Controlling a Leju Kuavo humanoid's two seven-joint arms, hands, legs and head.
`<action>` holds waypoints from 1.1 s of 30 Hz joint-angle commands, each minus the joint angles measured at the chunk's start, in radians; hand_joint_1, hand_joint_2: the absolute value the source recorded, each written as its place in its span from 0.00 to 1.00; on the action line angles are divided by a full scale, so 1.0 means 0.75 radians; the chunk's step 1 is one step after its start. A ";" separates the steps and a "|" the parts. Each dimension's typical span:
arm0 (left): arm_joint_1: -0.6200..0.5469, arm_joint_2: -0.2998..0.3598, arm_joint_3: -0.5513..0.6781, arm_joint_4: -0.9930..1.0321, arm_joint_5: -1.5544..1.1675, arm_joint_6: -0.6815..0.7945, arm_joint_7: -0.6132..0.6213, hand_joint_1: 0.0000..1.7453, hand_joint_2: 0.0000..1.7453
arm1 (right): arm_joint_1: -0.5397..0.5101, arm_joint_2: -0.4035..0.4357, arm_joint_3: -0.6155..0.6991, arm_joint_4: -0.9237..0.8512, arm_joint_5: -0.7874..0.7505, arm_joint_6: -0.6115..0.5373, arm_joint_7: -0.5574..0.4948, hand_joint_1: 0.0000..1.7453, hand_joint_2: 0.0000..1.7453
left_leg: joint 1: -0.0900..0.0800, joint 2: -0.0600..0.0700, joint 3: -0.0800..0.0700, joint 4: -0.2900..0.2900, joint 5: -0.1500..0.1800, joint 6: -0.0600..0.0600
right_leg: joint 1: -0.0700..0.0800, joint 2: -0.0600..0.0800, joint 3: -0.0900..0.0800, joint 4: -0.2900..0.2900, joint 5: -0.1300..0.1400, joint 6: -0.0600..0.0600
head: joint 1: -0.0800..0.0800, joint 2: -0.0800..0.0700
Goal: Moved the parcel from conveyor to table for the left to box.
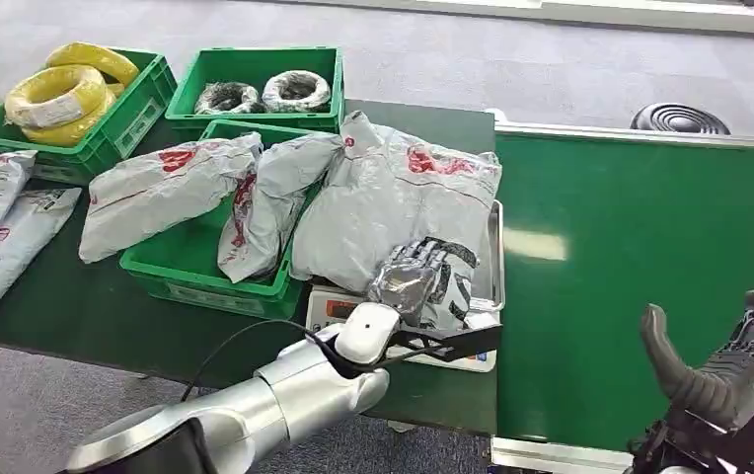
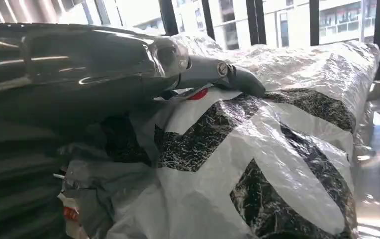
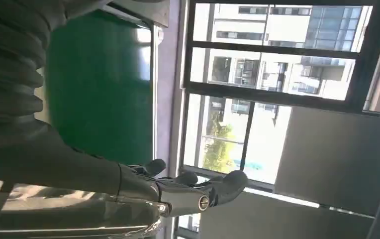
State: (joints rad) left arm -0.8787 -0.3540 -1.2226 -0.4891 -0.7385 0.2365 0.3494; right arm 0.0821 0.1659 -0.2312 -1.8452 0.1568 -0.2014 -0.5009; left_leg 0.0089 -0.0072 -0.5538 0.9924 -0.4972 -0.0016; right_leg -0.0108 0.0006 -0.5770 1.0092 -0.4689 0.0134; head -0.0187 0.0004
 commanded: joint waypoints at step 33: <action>-0.141 0.035 0.625 -0.192 0.592 -0.498 -0.626 0.84 1.00 | -0.080 -0.048 -0.038 0.183 -0.016 0.040 0.036 0.00 1.00 | 0.000 0.001 0.000 0.001 0.001 0.000 | 0.000 0.001 0.001 0.000 0.001 -0.001 | 0.000 0.000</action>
State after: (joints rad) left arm -0.9602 -0.3544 -0.9223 -0.4818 -0.2754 -0.0931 -0.1126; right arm 0.0623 0.1484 -0.2445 -1.7887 0.1389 -0.1805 -0.4902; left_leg 0.0087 -0.0077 -0.5527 0.9925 -0.4967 -0.0013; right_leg -0.0110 0.0003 -0.5749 1.0093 -0.4688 0.0135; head -0.0187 0.0004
